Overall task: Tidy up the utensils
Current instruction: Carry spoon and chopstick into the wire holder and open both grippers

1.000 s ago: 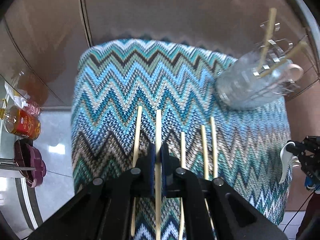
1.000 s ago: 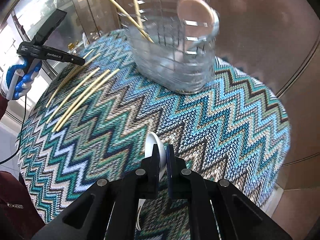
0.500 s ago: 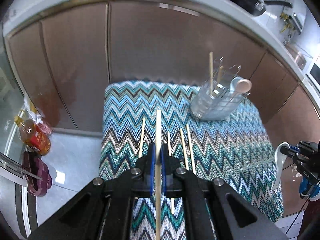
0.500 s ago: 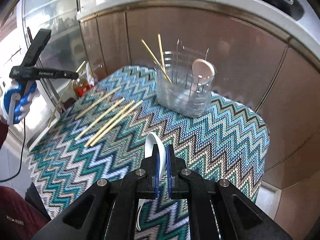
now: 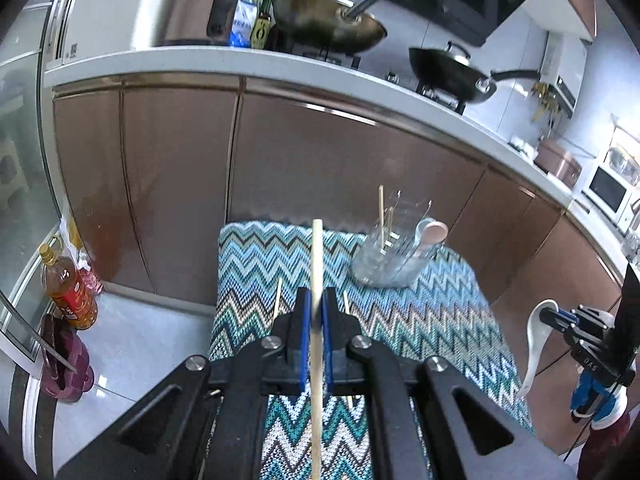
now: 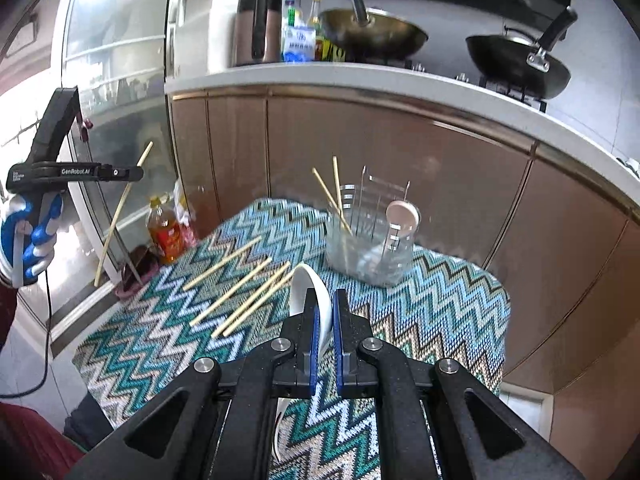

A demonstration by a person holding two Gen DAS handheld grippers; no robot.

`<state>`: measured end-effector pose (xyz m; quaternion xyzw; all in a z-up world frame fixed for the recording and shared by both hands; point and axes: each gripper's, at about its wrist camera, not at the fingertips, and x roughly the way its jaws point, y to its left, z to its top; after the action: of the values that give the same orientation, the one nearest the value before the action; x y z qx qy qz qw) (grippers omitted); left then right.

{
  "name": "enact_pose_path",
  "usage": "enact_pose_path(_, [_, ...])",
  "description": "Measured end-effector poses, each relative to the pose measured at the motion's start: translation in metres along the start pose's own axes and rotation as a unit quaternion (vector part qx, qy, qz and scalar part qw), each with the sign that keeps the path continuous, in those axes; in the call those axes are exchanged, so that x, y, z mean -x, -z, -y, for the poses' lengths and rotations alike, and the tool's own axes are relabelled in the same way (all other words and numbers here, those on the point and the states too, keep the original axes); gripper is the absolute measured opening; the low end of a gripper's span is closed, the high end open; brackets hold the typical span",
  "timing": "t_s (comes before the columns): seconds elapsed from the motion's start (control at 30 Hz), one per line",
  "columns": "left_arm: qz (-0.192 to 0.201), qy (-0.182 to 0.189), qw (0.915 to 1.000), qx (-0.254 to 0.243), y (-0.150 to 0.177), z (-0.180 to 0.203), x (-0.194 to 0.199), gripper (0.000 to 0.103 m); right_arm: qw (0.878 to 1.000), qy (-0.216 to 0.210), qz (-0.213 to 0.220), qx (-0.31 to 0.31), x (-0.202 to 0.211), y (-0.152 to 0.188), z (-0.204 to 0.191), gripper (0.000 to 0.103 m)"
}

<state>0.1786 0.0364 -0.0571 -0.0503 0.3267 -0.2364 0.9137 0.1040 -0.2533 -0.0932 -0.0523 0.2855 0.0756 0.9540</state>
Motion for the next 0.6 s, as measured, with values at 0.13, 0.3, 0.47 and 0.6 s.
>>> enact_pose_path(0.13, [0.011,0.006,0.9999,0.001,-0.007,0.006,0.002,0.005,1.000,0.003,0.015,-0.001,-0.001,-0.008,-0.003,0.006])
enact_pose_path(0.3, [0.014,0.014,0.9998,0.000,-0.018,0.016,-0.011,0.005,0.999,-0.008,0.034,-0.017,-0.015,-0.019,-0.001,0.006])
enact_pose_path(0.47, [0.017,0.022,0.9996,0.000,-0.030,0.027,-0.032,0.005,0.998,-0.013,0.056,-0.030,-0.031,-0.035,0.009,0.006])
enact_pose_path(0.6, [0.025,0.033,0.9991,0.000,-0.044,0.037,-0.052,0.005,0.996,-0.007,0.078,-0.040,-0.046,-0.052,0.021,0.006])
